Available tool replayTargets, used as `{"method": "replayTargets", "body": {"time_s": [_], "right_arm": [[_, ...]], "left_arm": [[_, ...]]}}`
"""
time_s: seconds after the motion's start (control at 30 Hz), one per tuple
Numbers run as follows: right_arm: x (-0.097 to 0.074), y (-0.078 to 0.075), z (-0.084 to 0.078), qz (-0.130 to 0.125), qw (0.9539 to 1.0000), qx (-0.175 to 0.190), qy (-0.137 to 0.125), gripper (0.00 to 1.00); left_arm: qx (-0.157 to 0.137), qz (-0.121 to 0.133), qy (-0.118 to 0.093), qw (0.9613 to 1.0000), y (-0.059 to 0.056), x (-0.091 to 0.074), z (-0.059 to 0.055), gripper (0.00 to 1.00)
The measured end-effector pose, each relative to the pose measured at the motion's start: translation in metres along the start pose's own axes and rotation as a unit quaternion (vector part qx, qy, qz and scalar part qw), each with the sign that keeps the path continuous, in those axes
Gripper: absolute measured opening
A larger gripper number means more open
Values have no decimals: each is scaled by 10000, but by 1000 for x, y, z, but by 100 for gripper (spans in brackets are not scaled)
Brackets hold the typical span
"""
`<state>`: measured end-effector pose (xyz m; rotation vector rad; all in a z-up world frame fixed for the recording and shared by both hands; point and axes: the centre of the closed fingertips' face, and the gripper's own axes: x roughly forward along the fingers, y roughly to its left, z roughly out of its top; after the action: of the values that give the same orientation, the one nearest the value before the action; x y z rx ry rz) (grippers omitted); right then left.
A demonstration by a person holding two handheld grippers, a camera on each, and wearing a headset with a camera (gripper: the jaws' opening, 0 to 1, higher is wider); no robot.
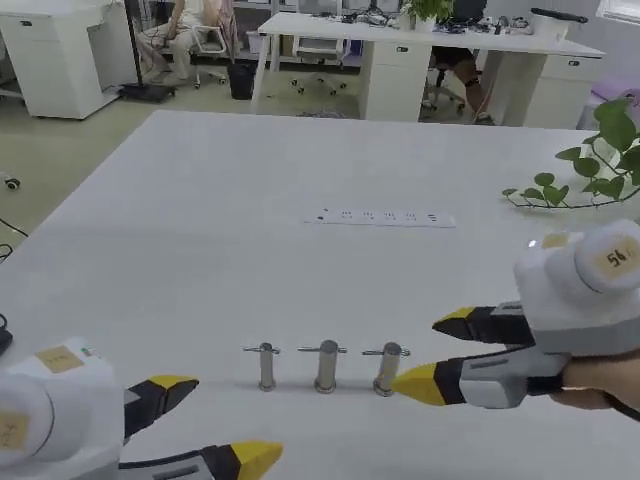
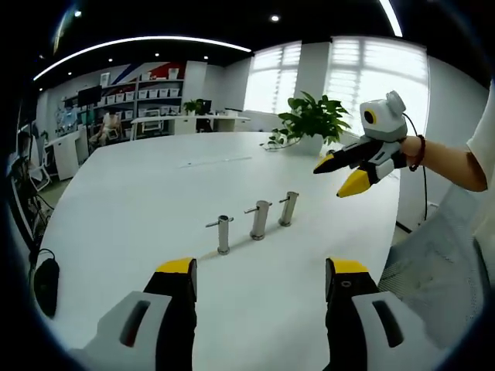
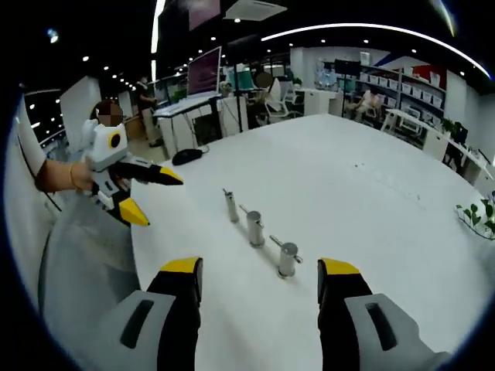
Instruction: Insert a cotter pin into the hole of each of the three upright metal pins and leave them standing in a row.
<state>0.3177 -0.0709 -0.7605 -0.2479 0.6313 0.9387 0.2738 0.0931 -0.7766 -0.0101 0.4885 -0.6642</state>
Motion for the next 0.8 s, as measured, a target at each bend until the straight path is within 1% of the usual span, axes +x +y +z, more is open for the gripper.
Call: {"method": "replayTargets", "body": {"time_s": [0.07, 0.17, 0.27, 0.37, 0.43, 0.57, 0.67, 0.7, 0.73, 0.8], "right_arm": [[-5, 1, -5, -96, 9999, 101, -36, 66], [-10, 2, -8, -159, 9990, 359, -217, 70], [-13, 5, -18, -252, 9979, 548, -237, 74], [-15, 9, -24, -285, 9970, 654, -287, 77], [-17, 11, -24, -317, 9960, 739, -392, 78], [-18, 16, -28, -354, 9955, 767, -440, 85], [-21, 19, -28, -397, 9949, 772, -510, 89], [-23, 20, -27, -388, 9943, 803, -586, 90], [-24, 20, -27, -392, 9939, 825, -621, 92], [-25, 21, -28, -422, 9933, 860, -649, 96]], "left_arm": [[-206, -3, -108, 9997, 0, -5, 3, 70], [-227, 34, -130, 9997, -1, -10, 4, 73], [-226, 73, -193, 9995, -3, -18, 7, 79], [-269, 183, -233, 9992, 0, -24, 7, 80], [-246, 276, -217, 9991, 5, -28, 5, 82], [-194, 474, -239, 9984, 13, -36, 4, 85], [-241, 513, -283, 9980, 14, -40, 4, 88], [-214, 541, -288, 9979, 14, -41, 4, 90], [-124, 588, -281, 9978, 15, -42, 4, 91], [-78, 594, -227, 9979, 14, -43, 3, 93]]}}
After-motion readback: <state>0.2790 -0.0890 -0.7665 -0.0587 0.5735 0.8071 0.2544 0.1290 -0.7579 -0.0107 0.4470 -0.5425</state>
